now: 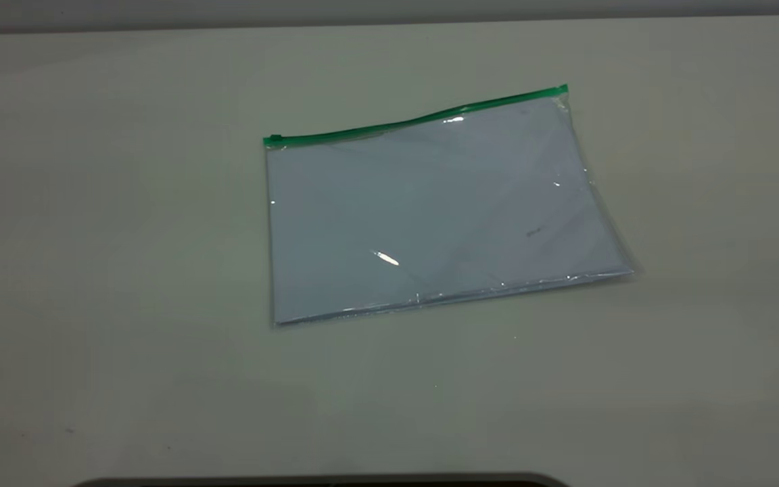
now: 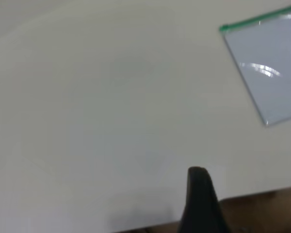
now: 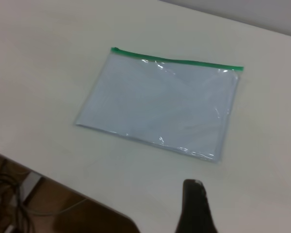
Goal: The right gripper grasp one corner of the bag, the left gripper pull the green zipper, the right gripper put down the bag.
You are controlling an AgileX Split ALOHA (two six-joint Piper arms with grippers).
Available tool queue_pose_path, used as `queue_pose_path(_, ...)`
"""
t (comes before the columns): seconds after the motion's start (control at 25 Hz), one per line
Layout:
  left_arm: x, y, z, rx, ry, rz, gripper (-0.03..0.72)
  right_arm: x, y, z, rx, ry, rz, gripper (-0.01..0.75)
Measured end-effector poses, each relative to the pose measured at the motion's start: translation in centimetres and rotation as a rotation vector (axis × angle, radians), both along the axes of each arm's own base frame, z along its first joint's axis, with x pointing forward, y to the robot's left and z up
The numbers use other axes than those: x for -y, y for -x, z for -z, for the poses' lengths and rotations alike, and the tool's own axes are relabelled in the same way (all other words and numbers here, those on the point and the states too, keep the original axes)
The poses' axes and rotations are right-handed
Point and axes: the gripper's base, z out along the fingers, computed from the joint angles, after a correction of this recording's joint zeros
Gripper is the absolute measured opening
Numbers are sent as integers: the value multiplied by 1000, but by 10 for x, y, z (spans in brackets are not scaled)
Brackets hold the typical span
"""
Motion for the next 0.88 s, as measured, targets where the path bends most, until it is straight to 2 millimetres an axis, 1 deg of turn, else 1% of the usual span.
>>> queue_pose_path(0.2,-7,38,35,46,0,9,577,7,18,26,33,57,94,579)
queue_pose_path(0.32,-10,55,53,79,2,11,577,16,21,43,14,90,165,579)
queue_pose_path(0.44,-12,66,68,107,-5,22,577,23,21,57,5,110,190,579)
queue_pose_path(0.52,-12,70,76,114,-7,25,577,26,21,63,10,115,184,579)
queue_pose_path(0.68,-13,74,89,113,-11,29,577,29,16,69,23,113,180,579)
queue_pose_path(0.88,-12,69,106,58,-20,30,577,30,14,69,28,107,201,579)
